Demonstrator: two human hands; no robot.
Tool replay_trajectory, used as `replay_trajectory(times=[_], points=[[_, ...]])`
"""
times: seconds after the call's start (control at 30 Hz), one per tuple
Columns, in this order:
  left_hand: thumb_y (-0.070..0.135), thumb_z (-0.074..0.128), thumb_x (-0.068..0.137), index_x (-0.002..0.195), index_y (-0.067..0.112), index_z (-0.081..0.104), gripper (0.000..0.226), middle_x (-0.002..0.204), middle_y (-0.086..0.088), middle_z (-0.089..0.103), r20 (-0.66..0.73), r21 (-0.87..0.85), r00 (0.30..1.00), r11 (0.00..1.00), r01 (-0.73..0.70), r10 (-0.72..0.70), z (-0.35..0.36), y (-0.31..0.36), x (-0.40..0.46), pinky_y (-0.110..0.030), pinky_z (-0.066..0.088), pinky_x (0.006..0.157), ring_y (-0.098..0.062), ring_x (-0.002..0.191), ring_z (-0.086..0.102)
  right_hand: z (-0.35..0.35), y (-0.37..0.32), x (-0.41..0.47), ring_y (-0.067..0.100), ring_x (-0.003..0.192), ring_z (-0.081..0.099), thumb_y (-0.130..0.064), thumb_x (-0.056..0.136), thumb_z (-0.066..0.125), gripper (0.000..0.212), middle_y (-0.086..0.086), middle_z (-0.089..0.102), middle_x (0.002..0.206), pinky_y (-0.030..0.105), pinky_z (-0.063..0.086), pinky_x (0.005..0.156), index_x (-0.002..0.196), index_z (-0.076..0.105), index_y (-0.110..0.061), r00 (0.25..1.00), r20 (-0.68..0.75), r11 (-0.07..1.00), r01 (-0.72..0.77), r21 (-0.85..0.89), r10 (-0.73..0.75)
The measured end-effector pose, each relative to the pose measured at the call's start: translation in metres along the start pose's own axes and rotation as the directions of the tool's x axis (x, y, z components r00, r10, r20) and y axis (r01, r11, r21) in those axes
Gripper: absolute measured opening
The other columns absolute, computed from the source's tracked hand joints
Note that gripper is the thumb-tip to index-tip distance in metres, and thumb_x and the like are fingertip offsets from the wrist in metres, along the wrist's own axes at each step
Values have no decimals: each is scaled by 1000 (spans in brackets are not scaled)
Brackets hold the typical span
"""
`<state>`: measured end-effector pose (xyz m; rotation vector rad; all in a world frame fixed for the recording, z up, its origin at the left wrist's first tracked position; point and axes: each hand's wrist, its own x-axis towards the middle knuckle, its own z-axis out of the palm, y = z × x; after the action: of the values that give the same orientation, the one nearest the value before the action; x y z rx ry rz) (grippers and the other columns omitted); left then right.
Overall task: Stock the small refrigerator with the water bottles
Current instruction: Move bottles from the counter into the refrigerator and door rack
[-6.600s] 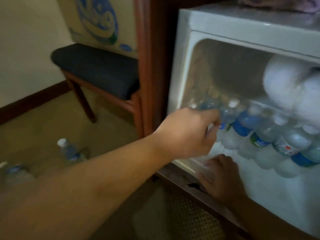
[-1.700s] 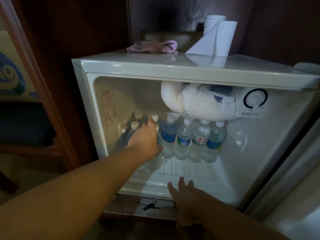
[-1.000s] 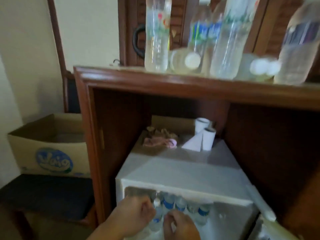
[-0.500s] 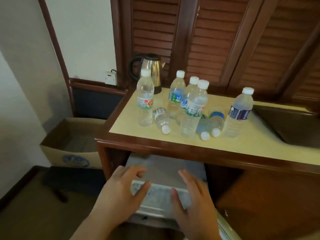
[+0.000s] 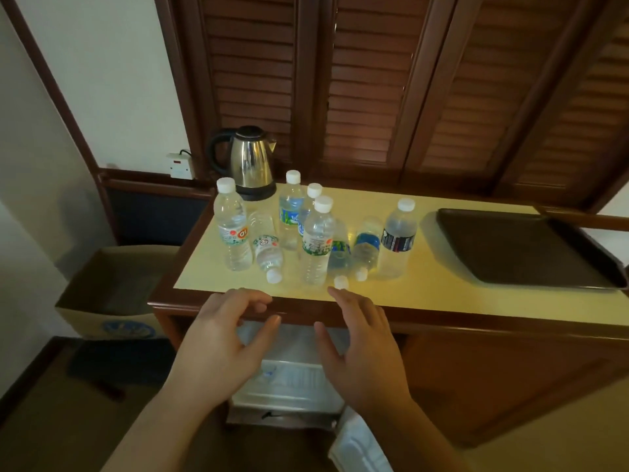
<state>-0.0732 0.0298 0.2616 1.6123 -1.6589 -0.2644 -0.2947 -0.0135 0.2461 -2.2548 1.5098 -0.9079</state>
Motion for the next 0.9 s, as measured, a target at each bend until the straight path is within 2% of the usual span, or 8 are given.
replay_trajectory(times=[0.17,0.37,0.5,0.6,0.7,0.77,0.83,0.9], points=[[48,71,86,117,35,66,34,108,28,60,-91,-40,995,998,41,-44,-3,-4,8,-28,58,79,-5,106,63,7,6,26,11,134,43,-49,97,57,53,-10,52,143,37,49,105,146,46,-33,998,-46,999,34,28,-33],[57,64,84,116,39,65,37,112,29,59,-125,-19,989,997,77,-79,-25,-33,38,-13,47,79,10,113,55,26,-12,73,16,118,53,-37,94,68,45,-4,60,127,30,51,93,134,61,-20,975,-210,994,86,75,-69],[54,66,85,118,35,63,38,115,20,62,-160,-37,985,998,59,-65,-37,-61,81,-18,52,79,-6,112,61,43,-31,104,15,110,58,-32,94,70,38,-5,61,119,29,53,84,129,63,-19,959,-273,992,102,76,-78],[55,68,83,128,31,58,52,116,13,59,-224,-55,973,998,37,-48,-44,-76,118,-20,51,81,-11,107,62,66,-48,123,5,92,60,-41,95,64,35,-12,65,110,25,54,70,128,61,-29,988,-152,998,-14,56,23],[59,72,81,141,32,48,71,128,11,49,-233,-82,970,995,53,-70,-47,-89,154,-20,49,84,-10,112,57,101,-55,138,9,92,65,-48,96,60,42,-10,68,112,27,53,75,134,54,-33,972,66,974,-220,-59,224],[63,72,82,149,42,39,78,137,13,46,-162,-92,984,994,61,-75,-44,-97,174,-32,55,93,-14,125,55,122,-55,144,19,99,68,-49,96,59,46,-4,69,113,33,56,81,135,48,-29,923,143,931,-339,-135,357],[68,67,85,154,50,30,80,146,14,49,-49,-94,995,992,87,-92,-38,-104,191,-44,54,104,-15,134,53,139,-55,149,22,99,69,-48,96,60,44,-1,69,110,35,56,79,129,47,-23,891,160,899,-396,-188,426],[66,62,89,154,50,32,73,141,14,57,16,-89,995,991,95,-94,-30,-108,201,-39,52,103,-10,130,55,150,-52,154,24,98,69,-46,98,59,40,1,68,109,35,54,75,124,47,-18,878,138,878,-424,-221,459]])
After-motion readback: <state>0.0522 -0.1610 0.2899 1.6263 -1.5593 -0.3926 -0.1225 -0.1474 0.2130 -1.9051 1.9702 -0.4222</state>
